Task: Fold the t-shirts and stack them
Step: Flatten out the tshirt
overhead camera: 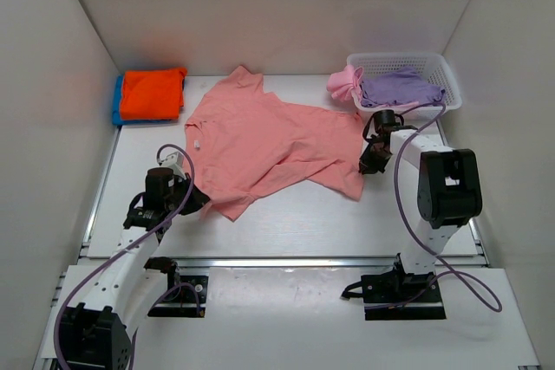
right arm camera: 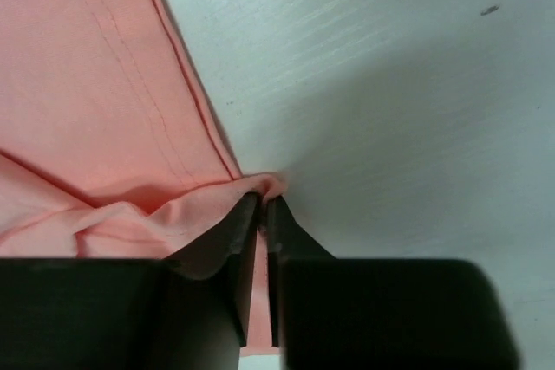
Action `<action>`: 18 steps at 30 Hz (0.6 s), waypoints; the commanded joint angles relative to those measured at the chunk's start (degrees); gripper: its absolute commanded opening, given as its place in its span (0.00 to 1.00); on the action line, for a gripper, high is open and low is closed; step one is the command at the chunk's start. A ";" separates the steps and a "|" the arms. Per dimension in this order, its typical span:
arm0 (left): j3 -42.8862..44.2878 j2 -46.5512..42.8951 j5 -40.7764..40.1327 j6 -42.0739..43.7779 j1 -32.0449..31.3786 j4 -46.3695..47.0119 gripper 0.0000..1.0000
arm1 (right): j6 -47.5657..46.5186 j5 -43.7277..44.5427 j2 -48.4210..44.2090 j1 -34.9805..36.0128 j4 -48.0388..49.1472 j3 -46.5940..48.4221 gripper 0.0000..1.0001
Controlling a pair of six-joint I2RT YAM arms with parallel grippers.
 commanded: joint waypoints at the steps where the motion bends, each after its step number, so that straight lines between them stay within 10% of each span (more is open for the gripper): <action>1: 1.43 -0.03 0.45 0.04 0.14 0.99 0.00 | -0.30 2.95 0.71 0.34 -1.14 2.67 0.01; 8: 10.19 1.81 1.24 0.30 1.98 0.73 0.00 | -6.70 8.75 -10.44 3.93 -3.25 5.05 0.00; 18: 59.66 16.30 4.84 -1.36 8.83 -4.46 0.00 | -17.52 9.11 -39.96 6.75 1.85 10.57 0.00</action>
